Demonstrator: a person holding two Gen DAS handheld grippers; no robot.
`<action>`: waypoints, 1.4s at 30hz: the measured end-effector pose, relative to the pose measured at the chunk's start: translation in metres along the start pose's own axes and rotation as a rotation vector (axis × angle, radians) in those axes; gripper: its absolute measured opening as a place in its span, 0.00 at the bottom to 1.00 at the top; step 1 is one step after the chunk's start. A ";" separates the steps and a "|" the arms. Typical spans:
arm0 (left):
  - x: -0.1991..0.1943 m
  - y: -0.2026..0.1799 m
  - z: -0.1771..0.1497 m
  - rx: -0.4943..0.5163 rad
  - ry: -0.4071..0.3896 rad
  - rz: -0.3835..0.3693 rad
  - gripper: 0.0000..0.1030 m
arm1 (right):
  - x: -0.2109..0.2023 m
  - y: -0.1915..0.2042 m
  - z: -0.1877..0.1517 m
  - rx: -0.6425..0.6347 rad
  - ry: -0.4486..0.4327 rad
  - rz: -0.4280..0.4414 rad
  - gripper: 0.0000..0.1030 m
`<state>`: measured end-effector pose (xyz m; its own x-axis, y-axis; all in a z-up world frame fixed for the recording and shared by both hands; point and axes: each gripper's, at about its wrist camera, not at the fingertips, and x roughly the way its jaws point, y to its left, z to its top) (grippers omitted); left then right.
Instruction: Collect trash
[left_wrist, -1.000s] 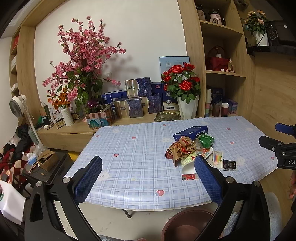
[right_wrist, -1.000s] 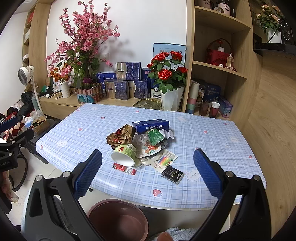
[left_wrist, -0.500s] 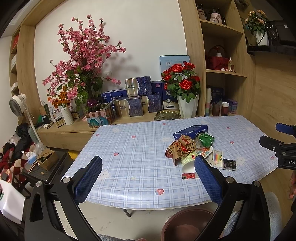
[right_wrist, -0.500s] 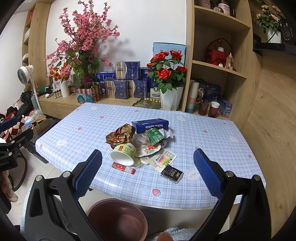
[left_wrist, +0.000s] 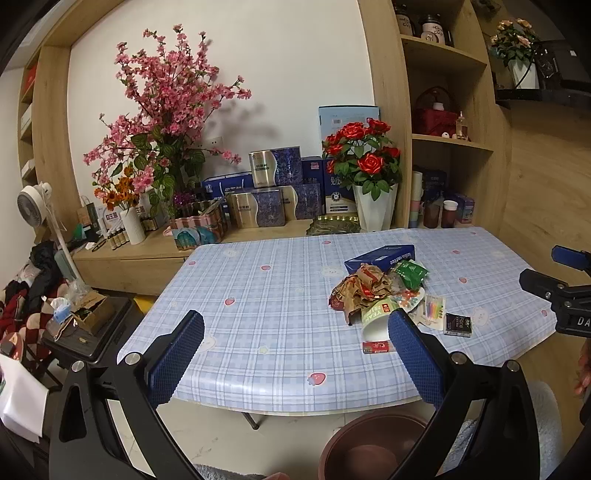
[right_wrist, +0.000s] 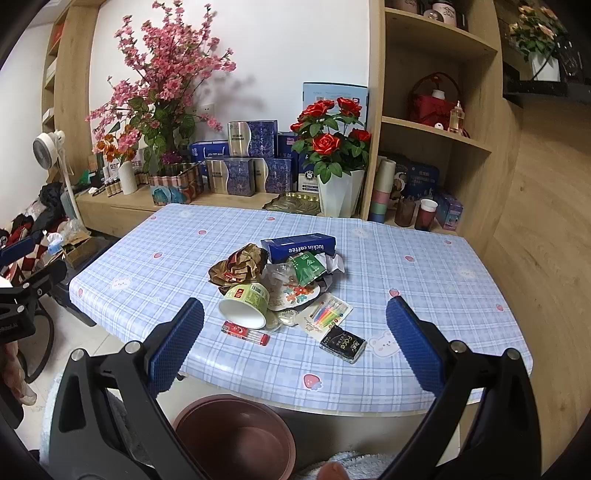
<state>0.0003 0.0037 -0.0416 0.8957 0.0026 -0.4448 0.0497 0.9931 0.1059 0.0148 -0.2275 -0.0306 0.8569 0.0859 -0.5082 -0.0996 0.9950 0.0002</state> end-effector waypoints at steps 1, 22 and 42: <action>0.003 0.000 -0.002 -0.005 0.005 -0.001 0.95 | 0.001 -0.003 -0.005 0.009 -0.004 0.002 0.95; 0.104 -0.025 -0.026 0.006 0.205 -0.141 0.95 | 0.097 -0.048 -0.071 0.063 0.183 -0.016 0.95; 0.289 -0.084 0.049 -0.100 0.434 -0.263 0.83 | 0.187 -0.081 -0.093 0.143 0.287 -0.001 0.95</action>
<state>0.2766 -0.0845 -0.1358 0.5914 -0.2214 -0.7753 0.1868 0.9730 -0.1354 0.1366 -0.2965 -0.2057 0.6774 0.0873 -0.7304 -0.0095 0.9939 0.1099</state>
